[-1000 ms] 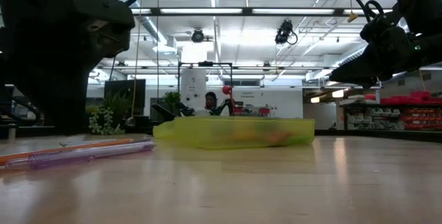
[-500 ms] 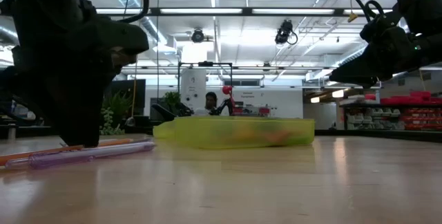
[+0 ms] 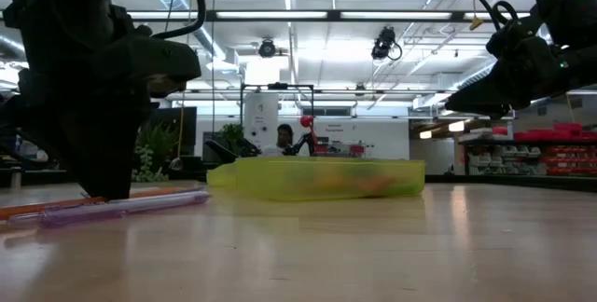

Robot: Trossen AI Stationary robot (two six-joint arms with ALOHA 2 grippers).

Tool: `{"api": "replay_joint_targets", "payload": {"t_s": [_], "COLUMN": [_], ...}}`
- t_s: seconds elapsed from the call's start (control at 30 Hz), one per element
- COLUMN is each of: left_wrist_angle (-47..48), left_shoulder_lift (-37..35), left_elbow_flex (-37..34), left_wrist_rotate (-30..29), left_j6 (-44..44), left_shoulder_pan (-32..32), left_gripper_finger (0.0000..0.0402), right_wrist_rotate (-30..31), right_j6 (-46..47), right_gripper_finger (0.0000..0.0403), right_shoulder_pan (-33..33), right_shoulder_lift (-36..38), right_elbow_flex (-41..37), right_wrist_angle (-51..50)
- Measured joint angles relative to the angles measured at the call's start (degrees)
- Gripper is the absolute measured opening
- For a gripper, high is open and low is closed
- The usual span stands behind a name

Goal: Pack school essentials
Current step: Put the orange pencil into the yellow supply box

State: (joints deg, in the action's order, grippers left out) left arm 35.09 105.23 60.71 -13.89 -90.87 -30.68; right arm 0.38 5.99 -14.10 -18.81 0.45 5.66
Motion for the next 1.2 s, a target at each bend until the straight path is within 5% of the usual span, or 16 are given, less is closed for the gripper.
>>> {"api": "replay_joint_targets", "payload": {"t_s": [1.0,1.2], "left_wrist_angle": [1.5,10.3], "left_shoulder_lift": [0.12,0.57], "left_elbow_flex": [0.25,3.95], "left_wrist_rotate": [0.12,-0.12], "left_j6": [2.73,4.81], "left_shoulder_pan": [-0.09,-0.09], "left_gripper_finger": [0.0028,0.0027], "right_wrist_rotate": [-0.01,-0.01], "right_j6": [0.01,0.01], "right_gripper_finger": [0.0157,0.0157], "right_shoulder_pan": [0.0,-0.01], "right_shoulder_lift": [0.0,0.0], "right_elbow_flex": [0.0,0.0], "right_wrist_angle": [0.01,0.01]}}
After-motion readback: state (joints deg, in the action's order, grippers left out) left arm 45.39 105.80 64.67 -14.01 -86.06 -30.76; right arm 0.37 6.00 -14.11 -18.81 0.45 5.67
